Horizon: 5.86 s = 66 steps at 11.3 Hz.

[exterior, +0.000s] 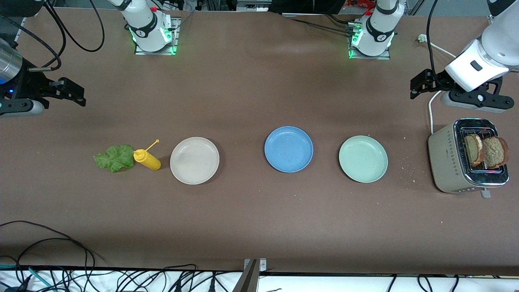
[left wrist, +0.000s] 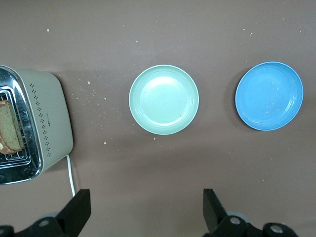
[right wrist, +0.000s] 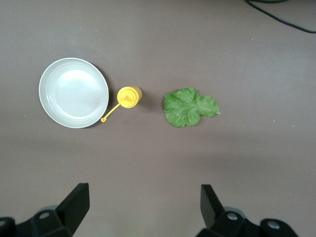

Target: Make sandwich in blue plate with both arms

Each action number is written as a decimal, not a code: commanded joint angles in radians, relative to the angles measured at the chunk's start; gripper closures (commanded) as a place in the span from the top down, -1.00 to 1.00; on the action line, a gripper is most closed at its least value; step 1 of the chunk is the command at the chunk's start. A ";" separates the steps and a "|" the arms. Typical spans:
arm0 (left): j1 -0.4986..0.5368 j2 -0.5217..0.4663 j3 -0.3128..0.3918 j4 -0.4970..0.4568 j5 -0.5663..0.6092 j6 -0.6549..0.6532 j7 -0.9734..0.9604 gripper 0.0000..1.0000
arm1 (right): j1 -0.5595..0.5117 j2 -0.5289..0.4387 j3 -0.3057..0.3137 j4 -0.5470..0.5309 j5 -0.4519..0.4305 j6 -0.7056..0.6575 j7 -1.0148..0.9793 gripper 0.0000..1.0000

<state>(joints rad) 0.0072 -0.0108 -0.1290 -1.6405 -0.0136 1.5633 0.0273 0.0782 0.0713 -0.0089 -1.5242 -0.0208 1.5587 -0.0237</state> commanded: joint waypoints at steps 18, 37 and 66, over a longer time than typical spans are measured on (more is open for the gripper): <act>0.352 0.416 0.022 0.094 0.228 0.196 0.306 0.81 | -0.005 0.012 0.001 0.022 -0.013 -0.014 -0.008 1.00; 0.266 0.394 -0.064 0.362 0.244 -0.198 0.415 -1.00 | -0.005 0.012 0.001 0.022 -0.013 -0.017 -0.008 1.00; -0.032 0.845 -0.230 0.220 -0.519 0.248 0.528 1.00 | -0.005 0.012 0.001 0.022 -0.013 -0.017 -0.007 1.00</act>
<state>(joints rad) -0.0303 0.8443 -0.3604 -1.4123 -0.5130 1.8136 0.5209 0.0754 0.0802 -0.0101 -1.5203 -0.0226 1.5575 -0.0237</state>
